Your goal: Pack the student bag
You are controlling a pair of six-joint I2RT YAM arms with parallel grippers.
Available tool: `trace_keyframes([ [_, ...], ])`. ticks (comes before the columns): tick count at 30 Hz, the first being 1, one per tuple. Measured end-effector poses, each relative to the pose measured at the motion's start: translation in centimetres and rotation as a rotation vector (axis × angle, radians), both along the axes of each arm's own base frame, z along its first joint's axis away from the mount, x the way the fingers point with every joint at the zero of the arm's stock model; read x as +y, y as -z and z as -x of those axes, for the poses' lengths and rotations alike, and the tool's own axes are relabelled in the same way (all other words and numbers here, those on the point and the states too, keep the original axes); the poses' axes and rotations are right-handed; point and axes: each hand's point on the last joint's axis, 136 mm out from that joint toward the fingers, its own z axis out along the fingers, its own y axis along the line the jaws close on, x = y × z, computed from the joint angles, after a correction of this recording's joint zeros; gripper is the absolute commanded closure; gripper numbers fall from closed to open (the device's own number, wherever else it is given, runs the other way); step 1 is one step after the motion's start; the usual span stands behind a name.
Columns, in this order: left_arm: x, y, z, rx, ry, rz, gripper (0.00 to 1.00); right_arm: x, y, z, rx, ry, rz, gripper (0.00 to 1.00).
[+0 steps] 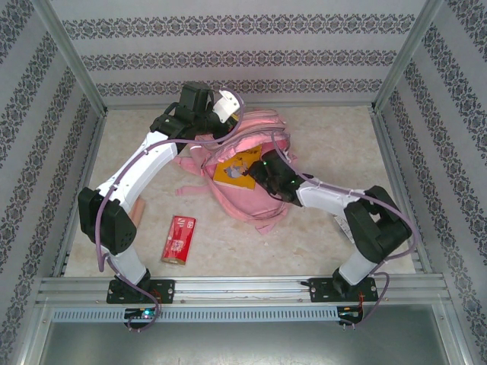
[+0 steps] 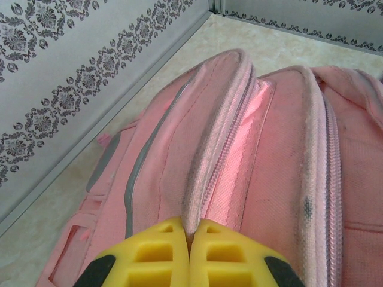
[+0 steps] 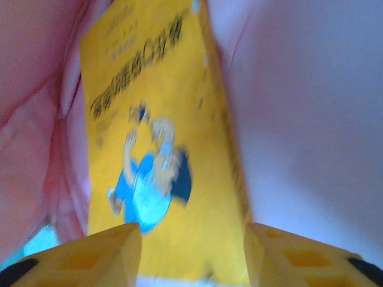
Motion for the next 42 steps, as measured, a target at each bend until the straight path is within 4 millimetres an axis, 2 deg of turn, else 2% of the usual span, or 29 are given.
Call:
trace_keyframes([
  [3, 0.2, 0.1, 0.0, 0.000, 0.001, -0.001, 1.00, 2.6, -0.6, 3.7, 0.035, -0.015, -0.069, 0.41],
  [5, 0.2, 0.2, 0.2, 0.002, 0.002, -0.002, 1.00, 3.6, -0.6, 5.2, 0.070, -0.006, -0.113, 0.41],
  [7, 0.2, 0.2, 0.3, 0.001, 0.002, -0.001, 1.00, 3.6, -0.4, 4.9, 0.085, 0.023, -0.137, 0.44],
  [11, 0.2, 0.2, 0.3, 0.001, 0.003, 0.000, 1.00, 3.1, 0.2, 2.7, 0.096, 0.093, -0.169, 0.46],
  [14, 0.2, 0.3, 0.3, 0.000, 0.004, 0.001, 1.00, 3.1, 1.6, 1.5, 0.112, 0.127, -0.175, 0.44],
  [18, 0.2, 0.3, 0.2, -0.005, 0.003, 0.003, 1.00, 3.3, 3.1, 1.1, 0.136, 0.149, -0.178, 0.42],
  [27, 0.3, 0.3, 0.2, -0.008, 0.002, 0.004, 1.00, 4.0, 2.4, 0.5, 0.125, 0.162, -0.220, 0.42],
  [36, 0.6, 0.0, 0.3, -0.015, -0.001, 0.004, 1.00, 4.7, 0.7, 1.4, 0.110, 0.134, -0.238, 0.41],
  [42, 0.6, 0.0, 0.3, -0.019, 0.003, 0.000, 1.00, 5.4, 1.2, 1.7, 0.115, 0.121, -0.239, 0.40],
])
